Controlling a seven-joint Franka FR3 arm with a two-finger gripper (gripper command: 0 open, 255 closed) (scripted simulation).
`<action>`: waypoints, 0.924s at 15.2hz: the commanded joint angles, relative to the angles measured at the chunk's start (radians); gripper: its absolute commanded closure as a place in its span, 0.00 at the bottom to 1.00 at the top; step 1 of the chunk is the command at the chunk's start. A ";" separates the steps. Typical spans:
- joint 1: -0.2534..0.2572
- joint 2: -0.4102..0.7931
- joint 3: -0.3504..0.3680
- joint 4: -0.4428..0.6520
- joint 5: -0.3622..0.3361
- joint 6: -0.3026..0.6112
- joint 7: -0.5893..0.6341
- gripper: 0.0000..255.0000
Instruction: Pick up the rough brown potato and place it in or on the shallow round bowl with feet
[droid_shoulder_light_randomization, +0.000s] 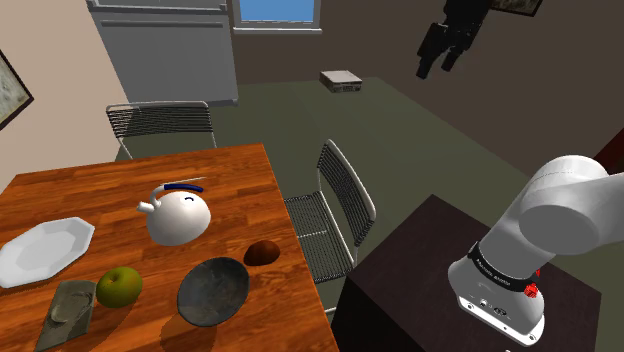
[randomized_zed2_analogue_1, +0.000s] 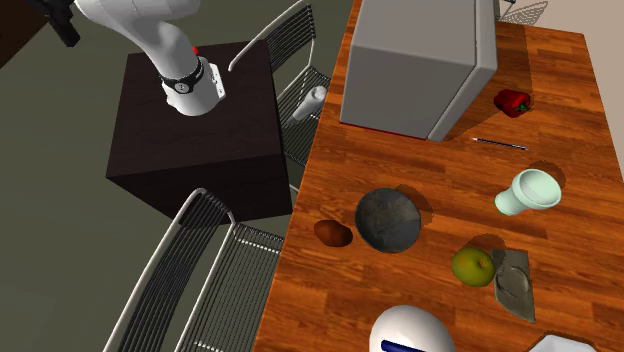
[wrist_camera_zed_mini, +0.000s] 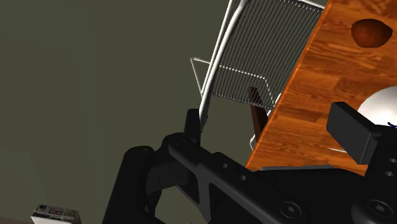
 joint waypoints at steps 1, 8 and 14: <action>0.000 0.000 0.000 0.000 0.000 0.000 0.000 0.00; 0.069 0.181 -0.040 -0.051 0.033 0.200 -0.124 0.00; 0.132 0.366 -0.064 -0.051 0.077 0.354 -0.242 0.00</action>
